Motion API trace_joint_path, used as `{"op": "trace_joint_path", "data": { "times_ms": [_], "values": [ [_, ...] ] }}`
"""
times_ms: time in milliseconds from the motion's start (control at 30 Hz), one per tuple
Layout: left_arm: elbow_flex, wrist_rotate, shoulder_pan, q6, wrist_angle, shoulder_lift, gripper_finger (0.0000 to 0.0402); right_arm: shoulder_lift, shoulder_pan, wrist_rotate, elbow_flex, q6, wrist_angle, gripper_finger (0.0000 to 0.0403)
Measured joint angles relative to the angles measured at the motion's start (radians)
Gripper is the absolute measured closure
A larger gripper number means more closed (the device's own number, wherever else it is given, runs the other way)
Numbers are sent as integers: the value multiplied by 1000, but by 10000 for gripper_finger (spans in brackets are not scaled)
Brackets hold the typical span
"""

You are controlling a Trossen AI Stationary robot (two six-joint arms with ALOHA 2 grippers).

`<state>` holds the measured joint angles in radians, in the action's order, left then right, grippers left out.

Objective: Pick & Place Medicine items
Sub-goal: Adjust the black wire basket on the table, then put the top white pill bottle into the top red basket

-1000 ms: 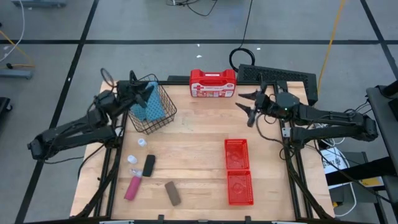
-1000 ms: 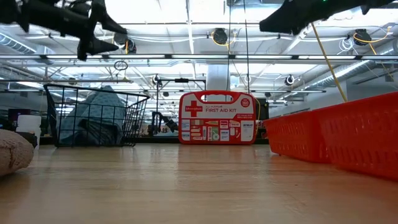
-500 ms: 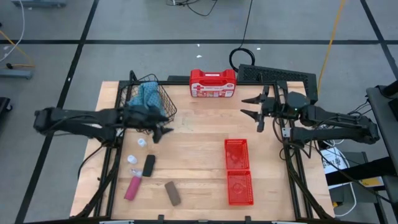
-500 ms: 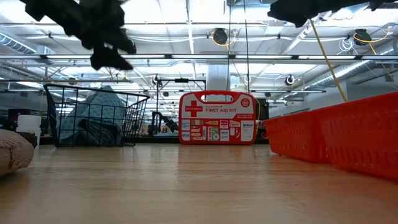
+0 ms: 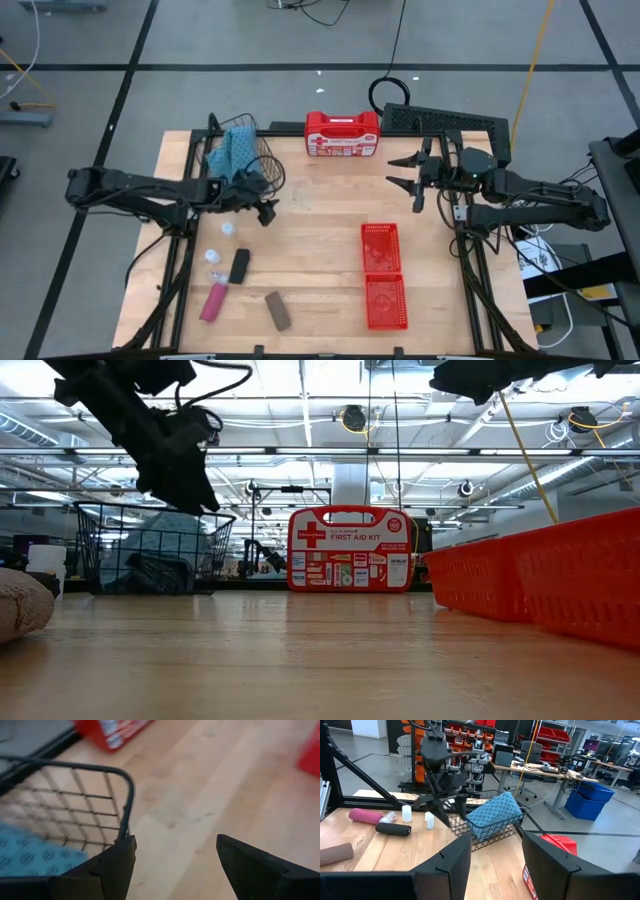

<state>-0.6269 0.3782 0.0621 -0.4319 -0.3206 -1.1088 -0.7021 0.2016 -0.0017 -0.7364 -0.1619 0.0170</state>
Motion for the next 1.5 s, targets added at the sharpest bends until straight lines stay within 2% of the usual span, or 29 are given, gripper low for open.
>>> {"op": "trace_joint_path", "data": {
  "times_ms": [300,533,867,1100,1267,1367,1500],
  "values": [
    [0,-26,65,37,45,0,117,0,0,0,0,5,3,237],
    [0,6,79,114,138,0,117,0,0,0,0,5,3,237],
    [0,-6,79,140,117,0,117,0,0,0,0,16,16,237],
    [2,-95,81,140,112,0,117,0,0,0,0,16,16,237],
    [2,-106,80,142,141,25,117,0,0,0,0,15,14,237],
    [-21,-118,61,143,97,64,117,0,0,0,0,14,14,237],
    [-93,-119,-18,113,-64,119,117,0,0,0,0,4,13,237]
  ]
}}
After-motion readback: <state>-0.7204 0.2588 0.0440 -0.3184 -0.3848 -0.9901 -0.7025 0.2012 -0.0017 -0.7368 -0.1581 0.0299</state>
